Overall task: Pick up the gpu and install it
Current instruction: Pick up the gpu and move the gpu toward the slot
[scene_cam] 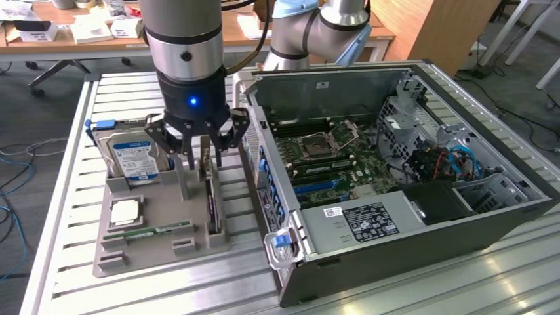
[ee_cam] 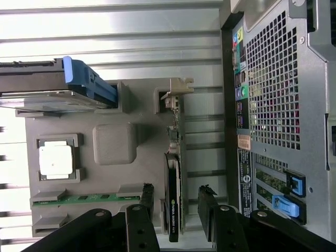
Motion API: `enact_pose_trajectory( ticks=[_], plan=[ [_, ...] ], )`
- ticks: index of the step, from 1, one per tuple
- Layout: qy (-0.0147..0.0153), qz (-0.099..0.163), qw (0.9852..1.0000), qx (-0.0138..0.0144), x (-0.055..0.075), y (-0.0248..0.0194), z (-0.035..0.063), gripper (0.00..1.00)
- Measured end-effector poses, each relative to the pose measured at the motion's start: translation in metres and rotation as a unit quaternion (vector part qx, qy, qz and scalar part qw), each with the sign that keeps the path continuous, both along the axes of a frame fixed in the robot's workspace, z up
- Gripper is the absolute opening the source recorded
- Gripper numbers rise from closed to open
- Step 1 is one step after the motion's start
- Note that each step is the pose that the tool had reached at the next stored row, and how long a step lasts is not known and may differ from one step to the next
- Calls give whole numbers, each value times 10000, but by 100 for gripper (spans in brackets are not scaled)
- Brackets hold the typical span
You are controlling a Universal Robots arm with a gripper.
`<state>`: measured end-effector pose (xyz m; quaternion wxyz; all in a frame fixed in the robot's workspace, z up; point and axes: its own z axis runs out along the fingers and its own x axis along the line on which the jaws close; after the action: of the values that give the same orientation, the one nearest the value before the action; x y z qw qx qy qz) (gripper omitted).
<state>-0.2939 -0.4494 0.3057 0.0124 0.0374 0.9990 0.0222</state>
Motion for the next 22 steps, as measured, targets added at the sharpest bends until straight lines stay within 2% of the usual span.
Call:
enact_pose_trajectory(
  ticks=[13, 22],
  plan=[
    [-1, 0, 10000, 0, 11, -1, -14, 47],
    [-1, 0, 10000, 1, 11, -49, -14, 47]
  ],
)
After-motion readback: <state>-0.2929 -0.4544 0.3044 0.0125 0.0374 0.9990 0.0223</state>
